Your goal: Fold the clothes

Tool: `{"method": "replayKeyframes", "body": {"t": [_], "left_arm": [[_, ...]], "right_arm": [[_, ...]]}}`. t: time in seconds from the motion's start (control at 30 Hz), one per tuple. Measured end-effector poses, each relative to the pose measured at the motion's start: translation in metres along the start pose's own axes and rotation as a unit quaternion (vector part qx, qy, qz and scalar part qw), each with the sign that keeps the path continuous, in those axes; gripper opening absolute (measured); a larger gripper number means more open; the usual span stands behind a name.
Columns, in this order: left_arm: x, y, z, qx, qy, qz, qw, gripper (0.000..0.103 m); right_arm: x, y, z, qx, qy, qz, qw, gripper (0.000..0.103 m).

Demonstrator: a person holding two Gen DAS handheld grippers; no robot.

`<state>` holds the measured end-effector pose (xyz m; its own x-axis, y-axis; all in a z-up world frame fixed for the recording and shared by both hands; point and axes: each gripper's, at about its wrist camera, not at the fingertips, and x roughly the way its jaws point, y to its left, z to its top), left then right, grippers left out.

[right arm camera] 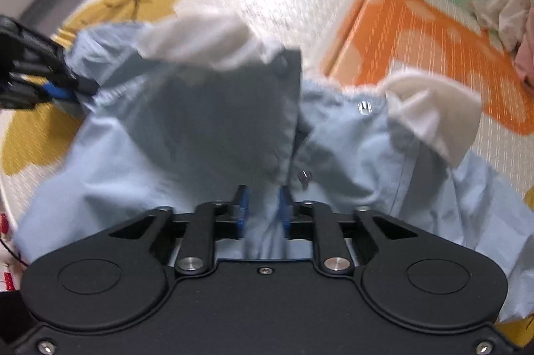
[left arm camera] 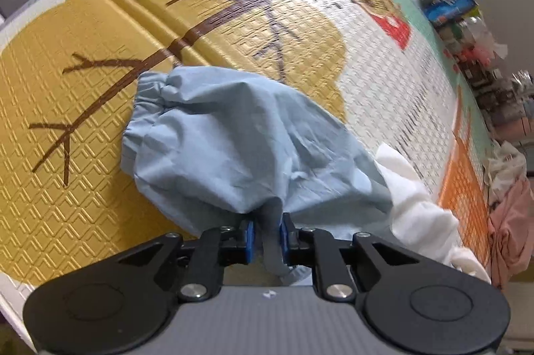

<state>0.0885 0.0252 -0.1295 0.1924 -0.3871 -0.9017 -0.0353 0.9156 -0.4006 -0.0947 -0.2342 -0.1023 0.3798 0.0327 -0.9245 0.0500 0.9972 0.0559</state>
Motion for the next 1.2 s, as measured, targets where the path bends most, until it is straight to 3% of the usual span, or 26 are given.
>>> {"method": "replayKeyframes", "body": {"t": [0.17,0.37,0.63,0.77,0.97,1.2], "left_arm": [[-0.017,-0.01,-0.011,0.018,0.003,-0.008,0.9998,0.027],[-0.033,-0.03,-0.032,0.066,0.007,-0.034,0.9972,0.027],[-0.039,-0.063,-0.064,0.161,0.031,-0.117,0.9796,0.03],[-0.031,-0.07,-0.078,0.197,0.041,-0.109,0.9735,0.031],[-0.01,-0.059,-0.091,0.197,0.072,-0.079,0.9745,0.031],[-0.003,-0.042,-0.102,0.185,0.093,-0.073,0.9757,0.031]], "right_arm": [[-0.021,0.007,0.009,0.003,-0.028,0.031,0.999,0.022],[-0.031,0.019,0.014,-0.006,-0.038,0.052,0.998,0.018],[-0.029,0.015,0.032,0.017,-0.05,0.062,0.997,0.016],[-0.027,0.013,0.054,0.028,-0.062,0.069,0.995,0.016],[-0.01,0.017,0.087,0.031,-0.07,0.064,0.995,0.015],[0.034,0.023,0.108,0.032,-0.037,0.048,0.998,0.014]]}}
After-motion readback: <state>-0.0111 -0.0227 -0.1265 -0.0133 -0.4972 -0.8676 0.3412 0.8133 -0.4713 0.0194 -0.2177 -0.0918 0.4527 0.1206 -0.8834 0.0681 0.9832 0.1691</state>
